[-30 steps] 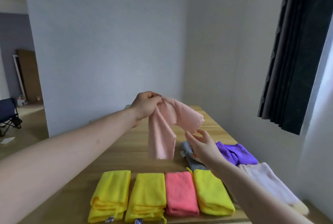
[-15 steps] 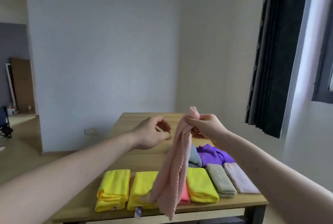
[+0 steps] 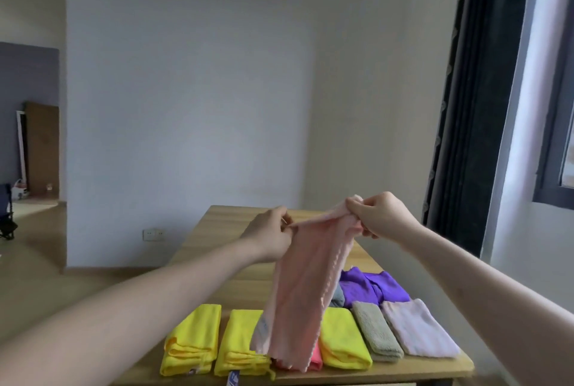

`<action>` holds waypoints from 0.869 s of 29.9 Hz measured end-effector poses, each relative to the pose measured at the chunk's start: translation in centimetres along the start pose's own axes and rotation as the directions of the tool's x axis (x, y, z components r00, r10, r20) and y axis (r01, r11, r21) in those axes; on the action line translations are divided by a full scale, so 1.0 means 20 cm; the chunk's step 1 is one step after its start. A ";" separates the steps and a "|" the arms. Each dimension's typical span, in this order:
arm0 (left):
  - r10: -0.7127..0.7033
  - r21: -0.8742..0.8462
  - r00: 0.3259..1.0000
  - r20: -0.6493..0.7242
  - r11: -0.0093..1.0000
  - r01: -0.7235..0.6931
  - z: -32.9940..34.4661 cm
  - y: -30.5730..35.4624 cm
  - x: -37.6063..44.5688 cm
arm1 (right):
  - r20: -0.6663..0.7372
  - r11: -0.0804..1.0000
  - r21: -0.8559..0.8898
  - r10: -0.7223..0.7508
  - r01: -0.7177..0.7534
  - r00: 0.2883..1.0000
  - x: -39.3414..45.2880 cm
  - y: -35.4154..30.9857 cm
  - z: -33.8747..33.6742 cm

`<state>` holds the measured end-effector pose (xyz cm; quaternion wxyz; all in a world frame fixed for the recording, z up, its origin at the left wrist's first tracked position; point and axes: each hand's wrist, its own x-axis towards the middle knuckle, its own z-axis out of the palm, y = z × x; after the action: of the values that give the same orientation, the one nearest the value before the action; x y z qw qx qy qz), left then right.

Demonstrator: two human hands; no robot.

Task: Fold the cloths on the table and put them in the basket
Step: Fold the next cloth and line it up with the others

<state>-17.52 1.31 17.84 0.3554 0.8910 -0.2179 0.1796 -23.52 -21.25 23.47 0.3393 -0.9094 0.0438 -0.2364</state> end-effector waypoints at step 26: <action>-0.008 0.292 0.947 0.321 0.952 -0.091 -0.52 0.19 0.08 | 0.109 0.935 0.354 -0.002 -0.037 0.994 -0.04 -0.17 0.05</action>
<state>-19.83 5.84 27.87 0.1708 0.9474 -0.2610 0.0722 -24.00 -17.77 24.65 0.5017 -0.8443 -0.0100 -0.1880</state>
